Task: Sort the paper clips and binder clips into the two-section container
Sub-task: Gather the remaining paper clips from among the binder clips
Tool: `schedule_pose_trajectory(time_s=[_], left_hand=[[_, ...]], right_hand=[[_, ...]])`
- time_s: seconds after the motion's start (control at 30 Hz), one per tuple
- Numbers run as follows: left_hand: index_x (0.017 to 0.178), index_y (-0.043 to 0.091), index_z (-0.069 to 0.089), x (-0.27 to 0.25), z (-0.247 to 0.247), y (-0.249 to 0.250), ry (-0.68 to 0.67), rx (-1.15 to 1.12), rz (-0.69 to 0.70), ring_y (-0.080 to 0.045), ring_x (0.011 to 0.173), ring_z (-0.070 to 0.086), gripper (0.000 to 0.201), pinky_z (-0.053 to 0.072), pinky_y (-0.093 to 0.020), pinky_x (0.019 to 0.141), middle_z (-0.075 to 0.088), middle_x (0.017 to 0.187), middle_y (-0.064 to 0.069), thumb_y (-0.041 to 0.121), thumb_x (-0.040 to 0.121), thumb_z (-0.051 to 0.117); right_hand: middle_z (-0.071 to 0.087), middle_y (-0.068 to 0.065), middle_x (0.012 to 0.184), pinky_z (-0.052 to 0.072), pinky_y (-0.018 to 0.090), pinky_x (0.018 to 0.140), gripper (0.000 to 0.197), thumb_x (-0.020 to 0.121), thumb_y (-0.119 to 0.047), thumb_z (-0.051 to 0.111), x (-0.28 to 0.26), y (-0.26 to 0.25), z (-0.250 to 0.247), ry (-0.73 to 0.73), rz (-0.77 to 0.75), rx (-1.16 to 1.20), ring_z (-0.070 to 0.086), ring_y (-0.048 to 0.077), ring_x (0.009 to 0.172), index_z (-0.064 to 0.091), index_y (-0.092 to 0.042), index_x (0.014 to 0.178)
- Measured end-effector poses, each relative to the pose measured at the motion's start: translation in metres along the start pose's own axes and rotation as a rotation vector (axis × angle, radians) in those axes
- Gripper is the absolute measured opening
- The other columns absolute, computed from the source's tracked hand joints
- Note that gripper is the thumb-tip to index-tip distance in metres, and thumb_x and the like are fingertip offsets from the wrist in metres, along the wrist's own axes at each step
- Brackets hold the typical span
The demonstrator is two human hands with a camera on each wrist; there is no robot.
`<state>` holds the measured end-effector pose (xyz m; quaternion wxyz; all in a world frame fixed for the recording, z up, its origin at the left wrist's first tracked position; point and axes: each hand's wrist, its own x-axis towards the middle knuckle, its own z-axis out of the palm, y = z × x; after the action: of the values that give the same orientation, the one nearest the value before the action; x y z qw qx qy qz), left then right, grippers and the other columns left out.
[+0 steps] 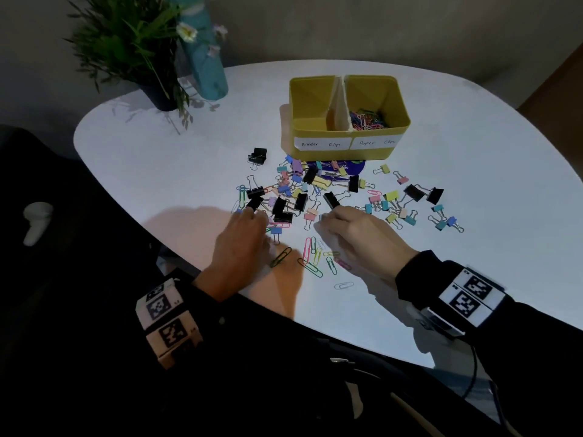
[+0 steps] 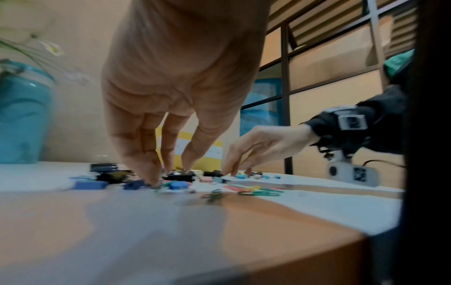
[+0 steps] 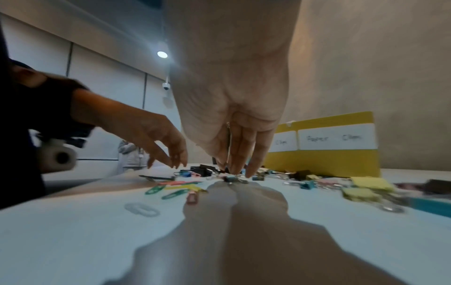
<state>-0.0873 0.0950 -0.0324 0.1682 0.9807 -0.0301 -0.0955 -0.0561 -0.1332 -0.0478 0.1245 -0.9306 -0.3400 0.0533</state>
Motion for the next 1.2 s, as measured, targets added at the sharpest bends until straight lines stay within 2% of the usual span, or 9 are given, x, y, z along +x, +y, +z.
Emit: schedule_pose_trajectory(time_s=[0.07, 0.17, 0.3, 0.47, 0.63, 0.8, 0.97, 1.1, 1.2], left_hand=[[0.101, 0.01, 0.06, 0.009, 0.0, -0.007, 0.018, 0.021, -0.033, -0.023, 0.1, 0.052, 0.016, 0.046, -0.035, 0.072, 0.056, 0.104, -0.006, 0.019, 0.088, 0.06], [0.085, 0.01, 0.065, 0.016, 0.0, -0.008, -0.002, 0.04, -0.031, -0.023, 0.09, 0.056, 0.007, 0.053, -0.039, 0.069, 0.058, 0.094, -0.005, 0.014, 0.085, 0.059], [0.083, 0.012, 0.065, 0.021, -0.005, -0.015, 0.029, 0.021, -0.032, -0.022, 0.086, 0.058, 0.014, 0.053, -0.04, 0.07, 0.06, 0.094, -0.004, 0.014, 0.089, 0.052], [0.084, 0.015, 0.067, 0.018, -0.015, -0.024, 0.069, -0.066, -0.038, -0.021, 0.08, 0.061, 0.01, 0.044, -0.03, 0.063, 0.066, 0.088, 0.001, 0.014, 0.088, 0.058], [0.082, 0.019, 0.067, 0.013, -0.013, -0.023, 0.018, -0.063, -0.024, -0.019, 0.079, 0.061, 0.006, 0.045, -0.029, 0.063, 0.066, 0.085, 0.003, 0.022, 0.086, 0.063], [0.077, 0.028, 0.068, 0.005, -0.012, -0.014, -0.161, -0.11, 0.102, -0.014, 0.083, 0.063, 0.006, 0.051, -0.03, 0.069, 0.067, 0.084, 0.011, 0.026, 0.082, 0.07], [0.085, 0.029, 0.07, 0.001, 0.001, -0.006, -0.212, -0.099, 0.147, -0.016, 0.085, 0.064, 0.01, 0.05, -0.03, 0.07, 0.068, 0.087, 0.01, 0.032, 0.077, 0.074], [0.074, 0.028, 0.05, 0.003, 0.01, 0.001, -0.253, -0.053, 0.166, -0.02, 0.079, 0.06, 0.032, 0.045, -0.029, 0.067, 0.058, 0.078, 0.009, 0.032, 0.066, 0.081], [0.069, 0.03, 0.049, 0.004, 0.01, 0.01, -0.304, -0.113, 0.219, -0.017, 0.076, 0.06, 0.033, 0.048, -0.028, 0.067, 0.061, 0.077, 0.008, 0.022, 0.068, 0.081]], right_hand=[[0.055, 0.007, 0.105, 0.048, 0.034, 0.065, 0.035, 0.084, 0.0, 0.057, 0.008, -0.011, -0.002, -0.018, -0.06, 0.015, 0.052, 0.026, 0.098, 0.062, -0.012, 0.117], [0.05, 0.01, 0.11, 0.048, 0.038, 0.067, 0.05, 0.085, -0.005, 0.06, 0.026, -0.025, 0.003, -0.095, -0.107, -0.09, 0.046, 0.027, 0.1, 0.052, -0.018, 0.133], [0.049, 0.014, 0.113, 0.047, 0.041, 0.065, 0.052, 0.086, -0.009, 0.056, 0.04, -0.028, 0.007, -0.121, -0.109, -0.173, 0.046, 0.031, 0.099, 0.048, -0.017, 0.137], [0.046, 0.011, 0.115, 0.046, 0.039, 0.067, 0.057, 0.088, -0.007, 0.053, 0.024, -0.012, 0.002, -0.149, -0.115, -0.164, 0.042, 0.026, 0.099, 0.046, -0.026, 0.141], [0.054, 0.009, 0.114, 0.046, 0.037, 0.061, 0.051, 0.077, -0.013, 0.068, 0.002, 0.002, -0.001, -0.091, -0.182, -0.196, 0.051, 0.028, 0.097, 0.062, -0.028, 0.126], [0.054, 0.01, 0.117, 0.051, 0.041, 0.064, 0.052, 0.072, -0.009, 0.072, 0.003, -0.001, 0.0, -0.043, -0.167, -0.13, 0.053, 0.029, 0.102, 0.064, -0.02, 0.122], [0.055, 0.002, 0.104, 0.033, 0.023, 0.061, 0.032, 0.084, -0.011, 0.065, -0.014, 0.0, -0.001, 0.004, -0.05, -0.016, 0.051, 0.021, 0.097, 0.066, -0.02, 0.115], [0.059, 0.0, 0.104, 0.047, 0.029, 0.064, 0.032, 0.089, -0.01, 0.056, -0.031, -0.002, 0.002, -0.078, -0.022, 0.108, 0.058, 0.021, 0.096, 0.062, -0.017, 0.12], [0.06, -0.002, 0.105, 0.051, 0.033, 0.073, 0.028, 0.09, -0.014, 0.056, -0.037, -0.002, -0.006, -0.094, 0.004, 0.232, 0.059, 0.018, 0.095, 0.062, -0.019, 0.117]])
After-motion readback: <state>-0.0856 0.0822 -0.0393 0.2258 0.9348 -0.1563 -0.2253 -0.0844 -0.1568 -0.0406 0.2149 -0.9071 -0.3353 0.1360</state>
